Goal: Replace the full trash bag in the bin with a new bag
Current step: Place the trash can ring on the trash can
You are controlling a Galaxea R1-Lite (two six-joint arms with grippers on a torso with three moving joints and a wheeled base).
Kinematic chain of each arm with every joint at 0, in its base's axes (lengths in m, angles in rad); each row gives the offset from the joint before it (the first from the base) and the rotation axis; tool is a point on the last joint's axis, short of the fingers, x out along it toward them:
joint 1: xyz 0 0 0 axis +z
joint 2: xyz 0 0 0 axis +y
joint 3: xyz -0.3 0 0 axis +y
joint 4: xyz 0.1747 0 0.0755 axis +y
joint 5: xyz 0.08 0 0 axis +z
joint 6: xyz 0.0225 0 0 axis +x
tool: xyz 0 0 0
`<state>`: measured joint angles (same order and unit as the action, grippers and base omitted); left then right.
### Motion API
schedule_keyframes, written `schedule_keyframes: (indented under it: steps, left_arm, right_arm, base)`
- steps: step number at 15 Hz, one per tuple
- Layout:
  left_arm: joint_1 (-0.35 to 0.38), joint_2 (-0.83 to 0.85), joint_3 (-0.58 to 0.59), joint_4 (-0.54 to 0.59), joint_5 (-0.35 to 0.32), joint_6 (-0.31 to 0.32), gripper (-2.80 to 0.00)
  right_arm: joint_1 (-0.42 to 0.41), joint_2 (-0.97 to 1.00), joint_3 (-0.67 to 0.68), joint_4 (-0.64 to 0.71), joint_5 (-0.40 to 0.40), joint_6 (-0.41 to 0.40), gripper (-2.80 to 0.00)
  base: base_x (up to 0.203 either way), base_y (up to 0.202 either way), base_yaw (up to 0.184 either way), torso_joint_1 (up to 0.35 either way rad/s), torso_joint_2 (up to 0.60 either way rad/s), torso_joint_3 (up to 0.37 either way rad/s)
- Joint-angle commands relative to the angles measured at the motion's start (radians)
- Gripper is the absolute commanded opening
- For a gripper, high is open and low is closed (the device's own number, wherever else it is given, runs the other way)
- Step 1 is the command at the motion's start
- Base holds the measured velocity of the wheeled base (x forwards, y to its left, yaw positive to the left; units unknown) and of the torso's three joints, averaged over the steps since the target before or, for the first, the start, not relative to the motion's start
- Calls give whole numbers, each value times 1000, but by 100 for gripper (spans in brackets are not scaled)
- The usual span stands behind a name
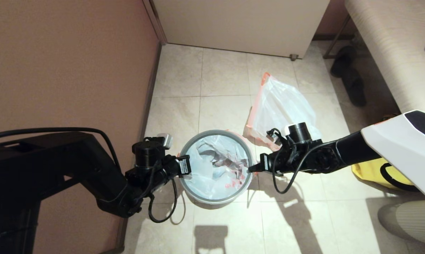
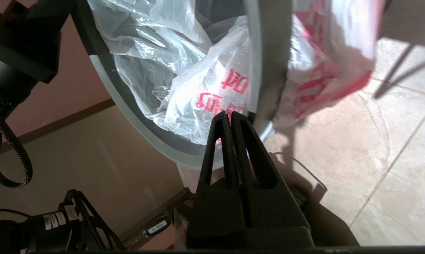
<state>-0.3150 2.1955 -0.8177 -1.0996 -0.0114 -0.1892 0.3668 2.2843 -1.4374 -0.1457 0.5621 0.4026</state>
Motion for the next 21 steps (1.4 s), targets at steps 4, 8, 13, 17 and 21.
schedule_keyframes:
  steps: [4,8,13,17,21]
  left_arm:
    - [2,-10,-1,-6,1,-6,-280]
    - [0,-10,-1,-6,-1,-7,-280]
    - [-6,-14,-3,-14,-1,-9,-280]
    - [-12,-17,-1,-16,1,-9,-280]
    - [-13,-26,0,-16,1,-9,-280]
  right_arm:
    - [-8,-71,13,7,49,24,-280]
    - [-5,27,-46,5,50,40,-280]
    - [1,40,-109,6,56,71,-280]
    - [4,-1,-100,11,58,74,-280]
    - [7,-60,-79,8,121,72,-280]
  base:
    - [0,0,0,0,0,0]
    - [0,0,0,0,0,0]
    - [0,0,0,0,0,0]
    - [0,0,0,0,0,0]
    - [0,0,0,0,0,0]
